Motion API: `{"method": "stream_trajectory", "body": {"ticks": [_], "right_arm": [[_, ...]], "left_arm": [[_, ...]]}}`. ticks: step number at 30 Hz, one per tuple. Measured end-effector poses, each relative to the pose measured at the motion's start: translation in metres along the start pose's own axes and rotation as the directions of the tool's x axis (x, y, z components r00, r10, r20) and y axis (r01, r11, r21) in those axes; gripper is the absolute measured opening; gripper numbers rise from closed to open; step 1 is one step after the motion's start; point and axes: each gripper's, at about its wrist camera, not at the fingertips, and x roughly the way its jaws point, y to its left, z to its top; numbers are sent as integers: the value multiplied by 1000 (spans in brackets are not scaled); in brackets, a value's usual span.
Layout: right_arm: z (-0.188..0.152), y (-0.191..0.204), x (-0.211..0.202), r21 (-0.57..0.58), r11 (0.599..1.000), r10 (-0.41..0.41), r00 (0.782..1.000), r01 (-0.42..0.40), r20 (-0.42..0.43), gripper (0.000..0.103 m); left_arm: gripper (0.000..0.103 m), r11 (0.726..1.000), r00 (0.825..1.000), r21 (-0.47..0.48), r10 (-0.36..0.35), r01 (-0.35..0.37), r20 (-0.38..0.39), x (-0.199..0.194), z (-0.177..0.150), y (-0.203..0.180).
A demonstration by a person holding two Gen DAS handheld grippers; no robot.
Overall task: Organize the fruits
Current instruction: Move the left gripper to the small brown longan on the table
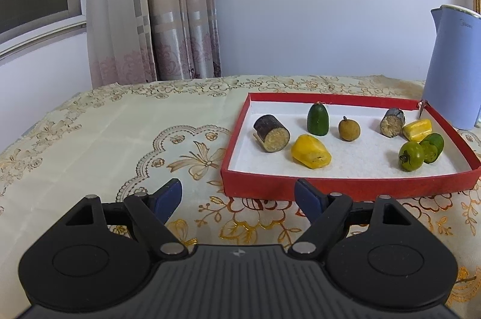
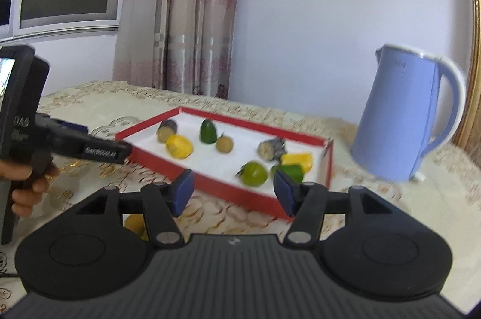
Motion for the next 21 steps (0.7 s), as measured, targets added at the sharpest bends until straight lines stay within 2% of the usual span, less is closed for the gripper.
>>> {"method": "stream_trajectory", "body": {"ticks": [4, 9, 13, 17, 21], "right_arm": [[-6, -4, 1, -9, 1000, 4, 1000, -4, -5, 56], [-9, -13, -3, 2, 999, 43, 999, -43, 9, 56], [-9, -18, -3, 24, 998, 56, 998, -57, 16, 56], [-11, -22, 1, 43, 998, 35, 999, -35, 2, 56], [-12, -21, 2, 40, 998, 40, 999, -40, -2, 56]], "left_arm": [[82, 998, 998, -22, -52, 52, -39, -3, 0, 1], [82, 986, 984, -22, -169, 167, -64, -16, -14, 0], [82, 978, 984, 113, -175, 178, -31, -22, -22, -15], [82, 945, 980, 271, -198, 185, 20, -36, -26, -32], [82, 916, 975, 343, -224, 207, 10, -37, -31, -39]]}}
